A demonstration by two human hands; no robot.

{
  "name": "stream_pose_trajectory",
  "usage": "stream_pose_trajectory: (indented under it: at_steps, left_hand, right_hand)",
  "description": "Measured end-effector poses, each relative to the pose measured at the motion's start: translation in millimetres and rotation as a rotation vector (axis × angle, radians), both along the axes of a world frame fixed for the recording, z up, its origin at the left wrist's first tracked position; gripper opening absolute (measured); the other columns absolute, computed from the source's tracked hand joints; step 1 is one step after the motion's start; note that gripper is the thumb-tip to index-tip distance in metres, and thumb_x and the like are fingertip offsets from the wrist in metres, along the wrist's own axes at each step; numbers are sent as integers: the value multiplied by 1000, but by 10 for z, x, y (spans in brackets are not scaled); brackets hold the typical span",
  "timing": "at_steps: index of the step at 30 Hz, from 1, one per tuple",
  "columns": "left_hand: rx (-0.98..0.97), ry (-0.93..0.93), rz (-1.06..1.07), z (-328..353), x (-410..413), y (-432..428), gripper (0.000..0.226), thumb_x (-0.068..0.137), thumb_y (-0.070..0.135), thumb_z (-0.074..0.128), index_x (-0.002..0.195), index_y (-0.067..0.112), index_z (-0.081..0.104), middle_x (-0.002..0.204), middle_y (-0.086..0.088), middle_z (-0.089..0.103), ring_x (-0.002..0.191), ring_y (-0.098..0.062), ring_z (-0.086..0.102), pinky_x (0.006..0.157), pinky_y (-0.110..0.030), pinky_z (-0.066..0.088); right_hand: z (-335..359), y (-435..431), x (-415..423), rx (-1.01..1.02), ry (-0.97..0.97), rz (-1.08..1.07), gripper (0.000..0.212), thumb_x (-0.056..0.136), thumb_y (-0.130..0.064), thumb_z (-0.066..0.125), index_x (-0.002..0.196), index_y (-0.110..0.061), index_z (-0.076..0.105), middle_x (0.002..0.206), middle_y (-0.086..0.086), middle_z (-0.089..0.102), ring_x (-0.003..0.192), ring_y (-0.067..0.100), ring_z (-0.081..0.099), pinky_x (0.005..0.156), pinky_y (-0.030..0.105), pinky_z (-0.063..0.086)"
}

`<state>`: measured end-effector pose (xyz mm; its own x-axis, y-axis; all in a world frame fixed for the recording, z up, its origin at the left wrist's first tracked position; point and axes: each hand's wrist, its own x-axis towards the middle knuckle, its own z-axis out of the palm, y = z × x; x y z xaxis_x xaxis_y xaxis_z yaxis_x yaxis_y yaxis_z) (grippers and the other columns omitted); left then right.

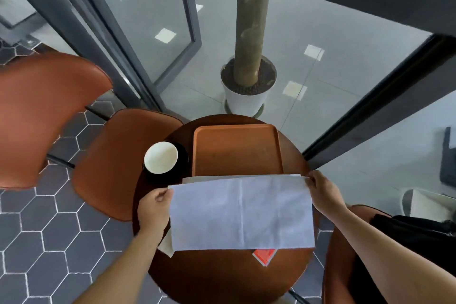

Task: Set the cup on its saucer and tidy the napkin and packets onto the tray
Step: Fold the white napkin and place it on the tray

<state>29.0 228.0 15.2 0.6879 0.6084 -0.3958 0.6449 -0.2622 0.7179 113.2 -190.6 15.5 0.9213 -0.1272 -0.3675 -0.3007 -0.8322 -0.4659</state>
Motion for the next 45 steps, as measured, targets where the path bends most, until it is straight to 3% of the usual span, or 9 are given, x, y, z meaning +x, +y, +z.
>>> stream_pose_trajectory:
  at_steps: [9, 17, 23, 27, 30, 34, 38, 40, 45]
  left_hand:
    - [64, 44, 13, -199, 254, -175, 24, 95, 23, 62, 109, 6, 73, 99, -9, 73, 94, -27, 66, 86, -43, 53]
    - [153, 70, -56, -228, 324, -220, 26, 98, 24, 58, 108, 6, 73, 93, -7, 73, 87, -23, 63, 72, -33, 42]
    - [180, 111, -143, -225, 177, -294, 33, 98, 21, 59, 128, 9, 64, 124, -10, 67, 113, -27, 63, 90, -36, 46]
    - [259, 157, -307, -226, -20, -289, 35, 97, 20, 60, 131, 13, 61, 130, -8, 58, 113, -23, 59, 86, -32, 47]
    - [476, 150, -578, -212, -192, -322, 42, 93, 19, 66, 133, 11, 60, 138, -13, 54, 125, -31, 52, 91, -40, 52]
    - [680, 162, -871, -239, -405, -457, 60, 92, 41, 64, 143, 14, 50, 154, -20, 39, 143, -37, 37, 111, -48, 41]
    - [732, 188, -1027, -381, -592, -550, 72, 98, 62, 19, 152, 18, 35, 162, -19, 25, 150, -38, 21, 121, -53, 21]
    - [751, 203, -1100, -476, -677, -577, 77, 96, 64, 9, 155, 18, 31, 163, -19, 22, 152, -38, 17, 122, -53, 15]
    - [789, 196, -1197, -649, -837, -570, 76, 97, 64, 18, 155, 16, 28, 164, -17, 20, 152, -37, 15, 121, -56, 21]
  right_hand:
    - [-315, -29, 255, -45, 59, 29, 21, 102, -26, 46, 108, -14, 62, 97, 14, 71, 89, 39, 65, 68, 35, 43]
    - [-374, -50, 190, -67, 42, 19, 19, 102, -23, 49, 102, -9, 63, 93, 18, 72, 84, 39, 65, 70, 38, 50]
    - [-402, 20, 113, -41, -4, -93, 26, 100, -17, 53, 123, -6, 59, 113, 17, 68, 97, 36, 65, 79, 36, 49]
    - [-375, 134, -24, -45, -38, -102, 26, 96, -13, 57, 121, -12, 62, 116, 12, 63, 93, 25, 59, 78, 33, 48]
    - [-360, 251, -261, -103, -90, 132, 35, 93, -17, 63, 128, -16, 60, 130, 6, 59, 118, 27, 56, 94, 42, 53]
    - [-382, 531, -680, -225, -9, 412, 56, 98, -48, 50, 150, -33, 36, 162, -6, 26, 147, 24, 25, 116, 44, 31]
    - [-538, 888, -1052, -321, 46, 571, 67, 97, -68, 15, 153, -43, -10, 160, -13, -29, 149, 21, -25, 120, 44, -14]
    - [-590, 1046, -1157, -364, 25, 602, 67, 98, -68, 11, 154, -40, -11, 158, -12, -33, 147, 21, -31, 120, 45, -20]
    - [-661, 1351, -1259, -412, -11, 592, 67, 101, -62, 17, 157, -33, -4, 163, -6, -24, 148, 25, -29, 120, 53, -15]
